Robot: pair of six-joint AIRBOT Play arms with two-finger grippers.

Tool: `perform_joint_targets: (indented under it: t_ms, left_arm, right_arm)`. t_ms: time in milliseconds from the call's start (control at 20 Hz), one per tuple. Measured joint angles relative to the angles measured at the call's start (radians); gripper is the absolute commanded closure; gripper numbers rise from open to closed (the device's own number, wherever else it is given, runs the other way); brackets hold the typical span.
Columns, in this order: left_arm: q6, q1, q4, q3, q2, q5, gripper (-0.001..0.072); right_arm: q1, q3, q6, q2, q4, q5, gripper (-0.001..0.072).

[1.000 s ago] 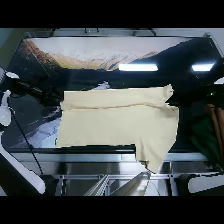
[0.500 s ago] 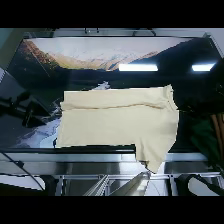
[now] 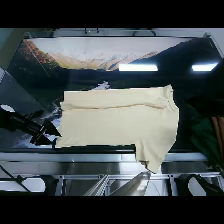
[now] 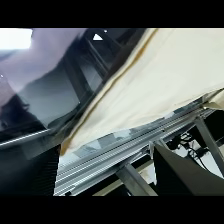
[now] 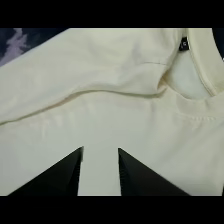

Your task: Fold the shirts.

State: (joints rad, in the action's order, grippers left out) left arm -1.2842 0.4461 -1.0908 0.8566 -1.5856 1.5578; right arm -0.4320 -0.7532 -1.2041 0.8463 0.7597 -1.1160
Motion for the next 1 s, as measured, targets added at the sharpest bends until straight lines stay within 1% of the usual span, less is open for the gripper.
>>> perform_joint_targets:
  t_ms: [50,100,150,200,250,300,400,500,550,600,700,800,1000]
  left_arm:
    - [-0.004,-0.019,-0.001,-0.005,-0.006,-0.003,0.0101]
    - [-0.008,-0.037,0.0,-0.008,-0.018,0.001,0.0109]
    - [-0.014,-0.056,0.003,-0.01,-0.034,0.005,0.0316]
    - [-0.014,-0.074,-0.002,-0.012,-0.051,0.0,0.0477]
    - [0.002,-0.095,-0.005,-0.01,-0.067,-0.01,0.0508]
    - [0.013,-0.113,0.001,-0.005,-0.079,-0.009,0.0511]
    - [0.034,-0.15,-0.002,0.014,-0.093,-0.012,0.0703]
    - [0.039,-0.174,-0.011,0.037,-0.09,-0.019,0.0695]
    - [0.047,-0.182,-0.016,0.048,-0.08,-0.027,0.0694]
    - [0.056,-0.185,-0.015,0.059,-0.071,-0.037,0.0694]
    - [0.066,-0.189,-0.015,0.079,-0.058,-0.033,0.0694]
    - [0.074,-0.191,-0.013,0.096,-0.052,-0.026,0.0694]
    - [0.081,-0.192,-0.009,0.131,-0.047,-0.005,0.0694]
  right_arm:
    - [0.0,0.0,0.0,-0.016,-0.003,-0.004,0.0072]
    - [0.0,0.002,-0.009,-0.027,-0.009,-0.012,0.0075]
    - [0.0,0.002,-0.02,-0.035,-0.012,-0.022,0.0108]
    - [0.0,0.003,-0.029,-0.041,-0.013,-0.034,0.03]
    - [0.0,0.003,-0.04,-0.045,-0.017,-0.047,0.0359]
    - [0.0,0.003,-0.047,-0.048,-0.018,-0.063,0.0358]
    - [-0.001,0.008,-0.058,-0.055,-0.019,-0.097,0.0359]
    - [-0.002,0.031,-0.082,-0.07,0.004,-0.141,0.0359]
    - [-0.002,0.056,-0.111,-0.087,0.039,-0.166,0.0358]
    - [-0.002,0.085,-0.145,-0.109,0.076,-0.183,0.0343]
    - [-0.002,0.174,-0.25,-0.179,0.16,-0.218,0.0344]
    - [-0.002,0.284,-0.353,-0.257,0.199,-0.242,0.0346]
    - [-0.002,0.48,-0.488,-0.352,0.255,-0.235,0.0346]
